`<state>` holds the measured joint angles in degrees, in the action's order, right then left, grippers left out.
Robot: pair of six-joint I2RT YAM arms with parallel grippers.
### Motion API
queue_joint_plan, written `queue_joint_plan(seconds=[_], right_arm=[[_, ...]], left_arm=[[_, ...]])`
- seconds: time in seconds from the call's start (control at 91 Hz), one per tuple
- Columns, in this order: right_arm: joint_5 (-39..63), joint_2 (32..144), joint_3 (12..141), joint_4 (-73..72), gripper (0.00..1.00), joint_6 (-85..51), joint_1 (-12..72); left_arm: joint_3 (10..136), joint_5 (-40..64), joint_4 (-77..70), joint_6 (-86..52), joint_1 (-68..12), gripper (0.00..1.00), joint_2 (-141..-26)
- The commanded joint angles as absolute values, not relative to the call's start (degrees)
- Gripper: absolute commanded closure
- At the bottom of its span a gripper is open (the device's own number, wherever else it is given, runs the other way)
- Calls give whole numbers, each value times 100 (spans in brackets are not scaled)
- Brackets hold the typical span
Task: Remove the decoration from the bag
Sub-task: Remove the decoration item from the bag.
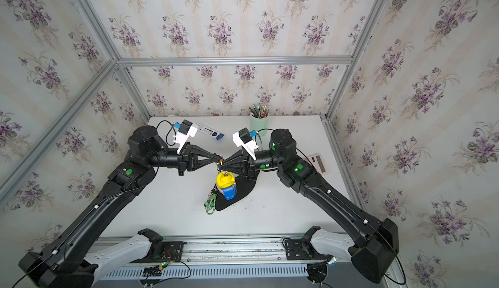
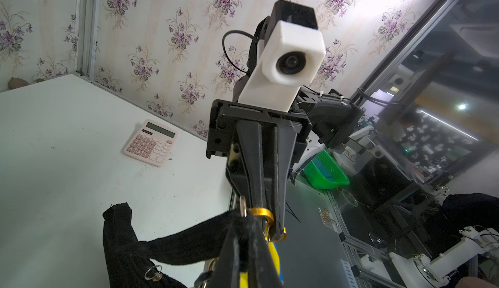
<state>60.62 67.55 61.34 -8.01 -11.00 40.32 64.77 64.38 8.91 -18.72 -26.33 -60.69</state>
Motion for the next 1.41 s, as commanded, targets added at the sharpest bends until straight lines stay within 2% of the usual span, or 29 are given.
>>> queue_joint_plan(seconds=[0.0, 0.462, 0.67, 0.857, 1.077, 1.396], right_arm=[[6240, 6758, 6158, -1194, 86, -1203, 4034], [6185, 6783, 6178, -1190, 85, -1133, 4034], [6161, 6803, 6174, -1166, 85, -1109, 4034], [5487, 6807, 6340, -305, 85, -608, 4013], [4598, 6820, 6432, 545, 84, -355, 3737], [3626, 6841, 6447, 1143, 85, -240, 3474]], left_arm=[[6471, 6490, 753, -1797, -2635, 100, -6094], [6156, 6815, 744, -1698, -2654, 100, -6021], [6194, 6619, 911, -1574, -2654, 100, -5988], [6225, 5446, 1482, -1058, -2647, 100, -5660], [5934, 2755, 1963, -684, -2639, 100, -4924], [6029, 2156, 2368, -601, -2637, 100, -4824]])
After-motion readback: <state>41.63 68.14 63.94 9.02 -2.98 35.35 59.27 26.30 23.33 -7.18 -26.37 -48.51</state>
